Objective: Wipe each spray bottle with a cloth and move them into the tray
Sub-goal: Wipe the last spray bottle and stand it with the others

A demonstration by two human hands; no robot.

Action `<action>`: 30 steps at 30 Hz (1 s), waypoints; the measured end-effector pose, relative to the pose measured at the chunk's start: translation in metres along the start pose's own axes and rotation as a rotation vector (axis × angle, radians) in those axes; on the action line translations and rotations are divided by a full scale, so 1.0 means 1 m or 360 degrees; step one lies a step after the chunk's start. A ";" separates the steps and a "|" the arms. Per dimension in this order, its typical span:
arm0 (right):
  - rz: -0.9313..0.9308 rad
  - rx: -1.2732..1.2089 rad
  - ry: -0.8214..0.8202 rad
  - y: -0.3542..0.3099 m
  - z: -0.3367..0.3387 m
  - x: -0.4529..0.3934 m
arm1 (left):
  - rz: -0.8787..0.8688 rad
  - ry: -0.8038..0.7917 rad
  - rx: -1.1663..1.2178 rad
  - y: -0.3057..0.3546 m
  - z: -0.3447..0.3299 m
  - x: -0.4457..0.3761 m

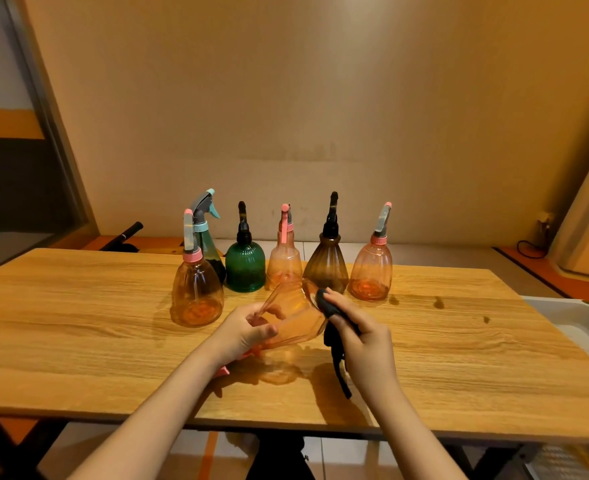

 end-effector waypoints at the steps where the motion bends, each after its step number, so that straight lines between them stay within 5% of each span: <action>1: -0.0100 -0.0013 0.0021 0.004 0.001 -0.004 | 0.0017 -0.0018 0.0007 -0.001 -0.002 0.001; 4: -0.0148 0.0013 0.0002 0.001 -0.002 -0.017 | 0.0049 -0.0109 -0.0064 -0.004 -0.010 0.003; 11: 0.0321 0.0167 -0.0131 -0.021 -0.008 0.001 | 0.0058 -0.0006 -0.0033 -0.005 -0.001 0.000; 18: -0.0197 0.0034 -0.0022 0.009 0.001 -0.015 | 0.0081 -0.0118 -0.0072 -0.002 -0.010 0.001; 26: 0.0191 0.0147 -0.0110 -0.019 -0.007 -0.006 | 0.0097 -0.0063 -0.0095 -0.003 -0.005 0.001; 30: -0.0039 0.0029 -0.0048 0.000 -0.001 -0.005 | 0.0126 -0.0064 -0.0101 -0.002 -0.008 0.000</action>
Point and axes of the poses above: each hand's wrist, its own x-axis away from the middle knuckle, its own z-axis out of the back of the hand, y = z × x, the point moved 5 cm from there along -x, towards the middle knuckle, and after that the axes turned 4 degrees about y, right-handed, at the moved point
